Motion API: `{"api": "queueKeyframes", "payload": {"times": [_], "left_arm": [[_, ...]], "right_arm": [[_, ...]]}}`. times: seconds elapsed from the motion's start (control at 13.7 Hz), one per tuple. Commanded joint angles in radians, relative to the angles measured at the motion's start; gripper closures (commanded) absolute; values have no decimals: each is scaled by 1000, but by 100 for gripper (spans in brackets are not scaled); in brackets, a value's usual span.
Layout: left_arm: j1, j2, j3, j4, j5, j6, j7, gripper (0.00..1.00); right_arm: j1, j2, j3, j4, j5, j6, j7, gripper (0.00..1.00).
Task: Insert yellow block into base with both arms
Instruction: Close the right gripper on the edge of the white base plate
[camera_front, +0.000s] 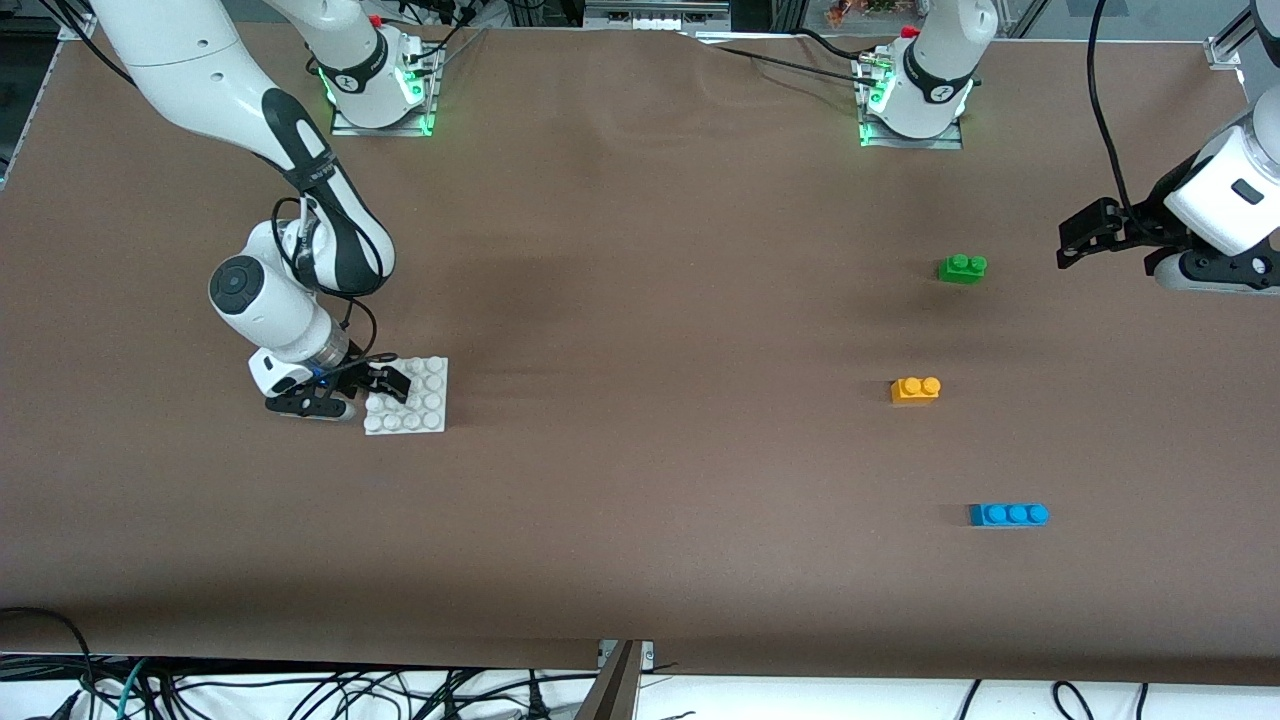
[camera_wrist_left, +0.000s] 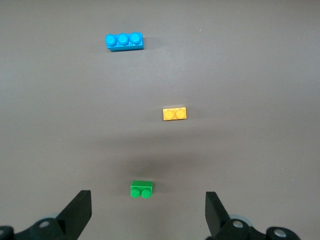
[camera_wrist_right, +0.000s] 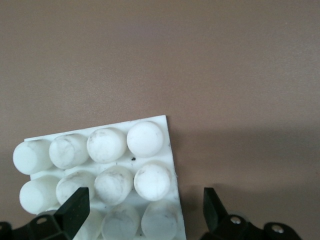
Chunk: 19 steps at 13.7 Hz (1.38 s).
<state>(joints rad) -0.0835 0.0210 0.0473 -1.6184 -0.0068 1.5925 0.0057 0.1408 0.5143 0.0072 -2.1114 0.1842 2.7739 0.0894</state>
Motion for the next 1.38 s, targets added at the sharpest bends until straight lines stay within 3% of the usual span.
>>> {"api": "queueKeyframes", "payload": {"times": [0.0,0.22,0.66,1.09,1.31], "left_arm": [[4,11,2,28,-15,-19,20,0],[4,11,2,28,-15,-19,19,0],[4,11,2,28,-15,-19,19,0],[4,10,2,26,-15,-19,17,0],[4,10,0,28,-15,-19,16,0]], "right_arm": [[-1,20,2,4,23,24,-36,0],[-10,20,1,7,24,23,-121,0],[-10,27,4,5,24,24,-111,1],[46,36,39,16,24,47,-40,27],[86,49,39,16,23,84,13,29]]}}
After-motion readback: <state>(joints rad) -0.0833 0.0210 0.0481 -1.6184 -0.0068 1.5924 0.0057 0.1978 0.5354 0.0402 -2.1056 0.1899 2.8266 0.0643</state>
